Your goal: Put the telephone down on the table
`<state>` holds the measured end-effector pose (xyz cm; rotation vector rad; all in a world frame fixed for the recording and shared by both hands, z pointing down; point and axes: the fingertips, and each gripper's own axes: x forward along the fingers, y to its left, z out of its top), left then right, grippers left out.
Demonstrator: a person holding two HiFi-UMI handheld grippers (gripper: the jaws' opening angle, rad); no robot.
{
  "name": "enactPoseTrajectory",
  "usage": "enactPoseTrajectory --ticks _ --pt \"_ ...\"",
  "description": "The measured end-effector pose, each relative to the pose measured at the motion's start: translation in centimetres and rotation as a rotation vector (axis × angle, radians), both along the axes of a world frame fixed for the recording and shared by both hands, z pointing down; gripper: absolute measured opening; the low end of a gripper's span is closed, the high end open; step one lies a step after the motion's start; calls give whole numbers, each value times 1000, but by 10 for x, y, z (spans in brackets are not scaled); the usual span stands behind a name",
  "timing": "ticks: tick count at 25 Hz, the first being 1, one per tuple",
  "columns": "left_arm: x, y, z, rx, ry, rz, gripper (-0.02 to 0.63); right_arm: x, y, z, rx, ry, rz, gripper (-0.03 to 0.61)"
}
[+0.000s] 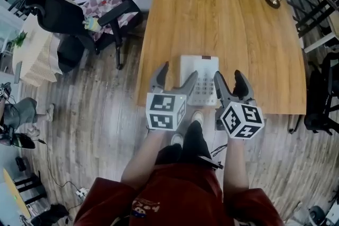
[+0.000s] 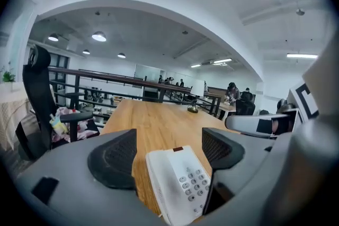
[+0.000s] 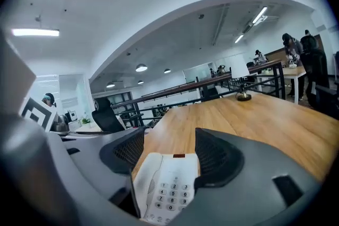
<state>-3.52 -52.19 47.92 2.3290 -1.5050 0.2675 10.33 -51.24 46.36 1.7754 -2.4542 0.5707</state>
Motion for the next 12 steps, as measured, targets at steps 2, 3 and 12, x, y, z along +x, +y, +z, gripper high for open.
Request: enactPoseTrajectory --ticks 2,3,12 --pt "0 3 -22 49 6 7 393 -1 5 -20 46 18 8 290" --pt "-1 4 -33 74 9 10 394 -3 7 -30 68 25 11 290" --pt "1 31 -130 290 18 22 393 -21 38 -124 285 94 18 290"
